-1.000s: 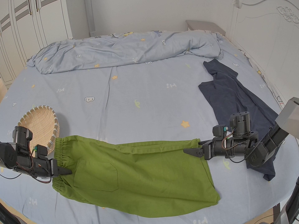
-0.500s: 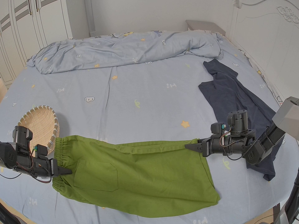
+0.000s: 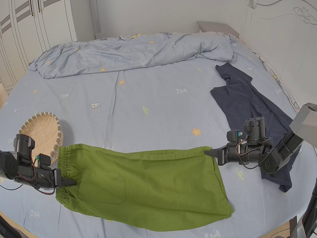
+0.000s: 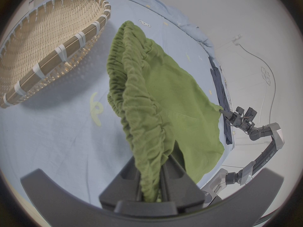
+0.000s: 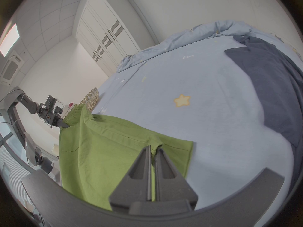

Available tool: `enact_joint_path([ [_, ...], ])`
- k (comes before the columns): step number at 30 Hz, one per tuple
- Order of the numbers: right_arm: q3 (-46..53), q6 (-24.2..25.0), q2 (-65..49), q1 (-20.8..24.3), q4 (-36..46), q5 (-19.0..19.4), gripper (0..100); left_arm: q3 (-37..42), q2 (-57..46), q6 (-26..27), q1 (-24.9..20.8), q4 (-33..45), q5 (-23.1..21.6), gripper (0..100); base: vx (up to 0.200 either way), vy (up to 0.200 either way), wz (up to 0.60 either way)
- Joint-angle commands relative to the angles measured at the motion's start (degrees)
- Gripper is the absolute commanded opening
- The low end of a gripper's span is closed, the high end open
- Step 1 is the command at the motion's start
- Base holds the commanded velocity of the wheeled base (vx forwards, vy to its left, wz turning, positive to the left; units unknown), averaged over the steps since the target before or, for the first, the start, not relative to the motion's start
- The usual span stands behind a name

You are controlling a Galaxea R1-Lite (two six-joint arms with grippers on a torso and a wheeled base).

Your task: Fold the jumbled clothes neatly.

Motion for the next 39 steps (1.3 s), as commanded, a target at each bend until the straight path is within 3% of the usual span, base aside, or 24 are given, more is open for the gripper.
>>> enact_joint_path([
  [1,0.5,0.0,-0.7,-1.0,0.0,-0.1,0,0.0,0.5,0.0,0.0,0.1,0.1,0,0.000,0.000,0.00],
  [10,2.9,1.5,-3.7,-3.1,0.0,-0.3,0,0.1,-0.1,0.0,-0.1,0.0,0.1,0,0.000,0.000,0.00],
  [28,-1.8,1.2,-0.3,-3.8,0.1,-0.3,0,1.4,-0.3,3.4,-1.7,0.0,0.2,0,0.000,0.000,0.00],
  [29,-1.8,1.2,0.1,-3.8,0.1,-0.3,100,1.4,-0.2,3.4,-1.7,0.0,0.2,0,0.000,0.000,0.00],
  [39,-1.2,1.4,0.3,-4.5,0.1,-0.4,100,1.2,-2.2,3.4,-2.0,0.6,0.6,0,0.000,0.000,0.00],
])
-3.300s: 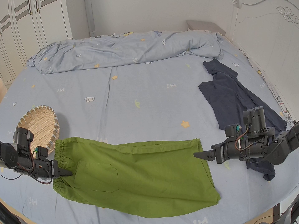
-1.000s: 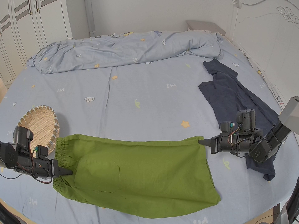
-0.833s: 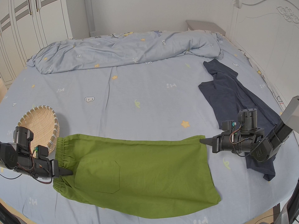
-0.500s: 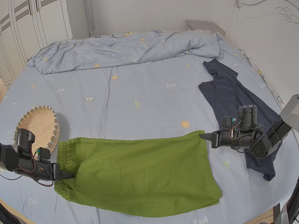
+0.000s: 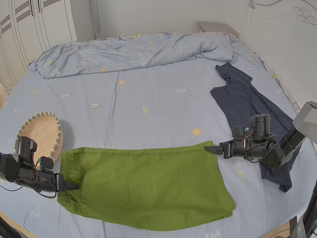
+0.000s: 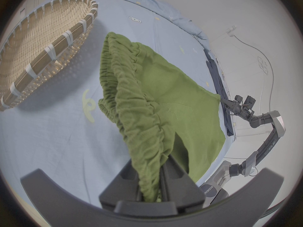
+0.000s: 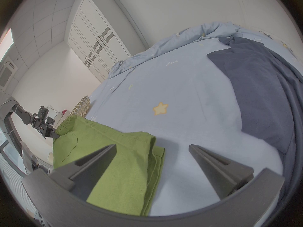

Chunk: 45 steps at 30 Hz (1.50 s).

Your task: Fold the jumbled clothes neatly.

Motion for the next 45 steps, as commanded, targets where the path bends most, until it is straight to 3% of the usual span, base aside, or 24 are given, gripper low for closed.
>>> enact_joint_path([
  [1,0.4,0.1,-0.1,-0.7,0.0,0.1,100,-0.4,-2.2,-0.1,0.0,0.6,0.6,0,0.000,0.000,0.00],
  [9,0.8,2.3,-4.9,-1.1,0.5,0.1,100,-5.1,-10.8,-0.4,0.9,8.1,7.3,0,0.000,0.000,0.00],
  [13,0.7,2.8,-5.7,-1.7,0.7,0.1,100,-7.5,-12.1,-0.3,2.4,11.7,7.8,0,0.000,0.000,0.00],
  [15,0.7,2.8,-6.3,-1.9,0.7,0.1,100,-12.2,-14.0,-0.2,5.4,18.0,7.8,0,0.000,0.000,0.00],
  [22,0.7,2.8,-6.2,-1.8,0.7,0.1,100,-12.7,-14.9,-0.4,2.7,19.6,8.2,0,0.000,0.000,0.00],
  [25,0.8,2.8,-6.3,-1.9,0.7,0.1,100,-13.7,-16.2,-3.1,-4.2,19.6,18.1,0,0.000,0.000,0.00],
  [28,0.7,2.8,-6.5,-1.9,0.7,0.1,100,-14.8,-17.3,-5.9,-9.6,19.7,22.5,0,0.000,0.000,0.00],
  [32,0.7,2.8,-6.3,-1.9,0.7,0.1,100,-20.1,-17.8,-12.8,-16.8,22.9,24.9,0,0.000,0.000,0.00],
  [33,0.7,2.8,-6.3,-1.9,0.7,0.1,100,-20.1,-17.8,-12.8,-16.8,22.9,24.9,0,0.000,0.000,0.00],
  [36,0.7,2.8,-6.2,-1.9,0.7,0.1,100,-30.6,-16.5,-17.6,-21.7,32.8,24.9,0,0.000,0.000,0.00],
  [37,0.7,2.8,-6.2,-1.9,0.7,0.1,100,-30.6,-16.5,-17.6,-21.7,32.8,24.9,0,0.000,0.000,0.00],
  [41,0.7,2.8,-6.1,-2.0,0.8,0.1,100,-37.1,-11.7,-25.2,-31.3,35.3,25.2,0,0.000,0.000,0.00],
  [45,0.7,2.8,-6.1,-2.0,0.8,0.1,100,-40.2,-8.4,-29.0,-37.4,36.2,25.7,0,0.000,0.000,0.00],
])
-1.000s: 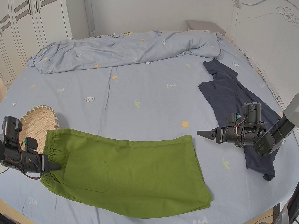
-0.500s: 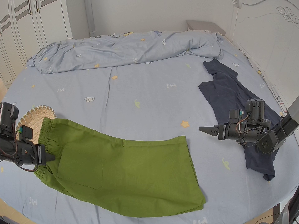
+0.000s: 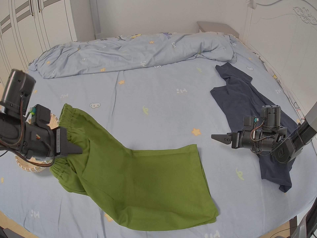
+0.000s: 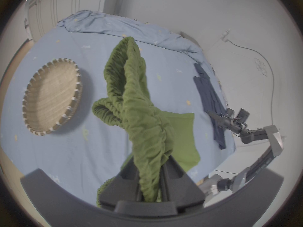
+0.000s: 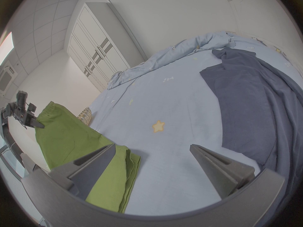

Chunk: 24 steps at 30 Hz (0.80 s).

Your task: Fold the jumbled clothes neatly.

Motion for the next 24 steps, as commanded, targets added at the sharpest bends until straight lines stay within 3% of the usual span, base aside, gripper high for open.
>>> enact_joint_path([
  [1,0.0,0.0,0.1,0.0,0.0,0.0,100,-9.6,8.6,-7.5,-12.4,3.2,1.5,0,0.000,0.000,0.00],
  [4,0.0,0.0,0.2,0.0,-0.1,0.0,100,-11.1,10.4,-8.7,-13.9,3.9,2.5,0,0.000,0.000,0.00],
  [5,0.0,0.0,0.4,0.0,-0.1,0.0,100,-14.6,14.5,-11.9,-17.1,5.5,4.5,0,0.000,0.000,0.00],
  [16,0.1,-0.1,0.7,-0.5,-0.1,0.0,100,-19.1,22.4,-11.1,-25.1,6.7,5.2,0,0.000,0.000,0.00],
  [22,0.2,-0.1,0.8,-0.7,-0.1,0.0,100,-21.4,25.8,-11.8,-28.9,6.4,8.1,0,0.000,0.000,0.00],
  [24,0.2,-0.1,0.9,-0.7,-0.1,0.0,100,-23.7,28.0,-14.2,-29.8,6.3,9.7,0,0.000,0.000,0.00],
])
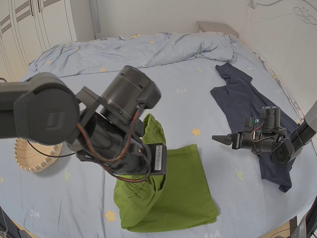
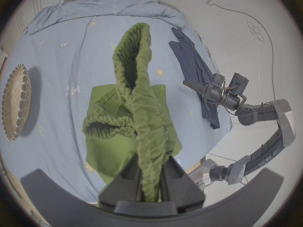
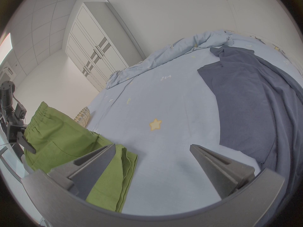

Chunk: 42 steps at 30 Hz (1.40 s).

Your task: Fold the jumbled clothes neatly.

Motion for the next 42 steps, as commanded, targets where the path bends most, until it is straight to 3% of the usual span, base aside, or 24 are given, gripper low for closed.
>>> enact_joint_path([
  [1,0.2,-0.1,0.4,-0.1,-0.1,0.0,100,-3.1,5.4,-3.1,-2.5,-0.3,1.3,0,0.000,0.000,0.00],
  [8,0.2,-0.2,0.6,-0.1,-0.1,0.0,100,-4.5,8.4,-6.6,-4.5,-2.3,1.4,0,0.000,0.000,0.00],
  [9,0.5,-0.3,0.5,-0.1,-0.1,-0.1,100,-4.5,9.2,-7.4,-5.2,-3.5,1.6,100,0.000,0.000,0.00],
  [22,1.7,0.1,0.2,-1.0,-0.1,-0.1,100,-4.2,13.0,-14.2,-8.3,-12.9,2.2,100,0.000,0.000,0.00],
  [30,1.0,6.9,-4.7,2.1,3.6,0.0,100,-2.2,3.9,-16.1,-2.5,-13.3,-0.5,100,0.000,0.000,0.00],
  [32,-1.0,12.8,-11.0,8.0,11.9,0.0,100,3.7,-3.9,-14.7,5.6,-13.4,-7.2,100,0.000,0.000,0.00],
  [35,-2.0,16.2,-15.5,12.3,16.9,0.2,100,10.2,-6.8,-9.7,13.0,-14.7,-12.1,100,0.000,0.000,0.00],
  [36,-2.1,16.3,-15.7,12.5,17.1,0.2,100,10.7,-6.9,-9.3,13.5,-14.8,-12.4,100,0.000,0.000,0.00],
  [37,-2.9,18.5,-17.7,15.0,19.5,0.3,100,15.2,-7.2,-5.5,17.9,-16.6,-16.5,100,0.000,0.000,0.00],
  [42,-5.6,22.8,-19.6,22.8,27.8,0.4,100,26.8,-5.7,4.6,27.4,-25.6,-28.2,100,0.000,0.000,0.00],
])
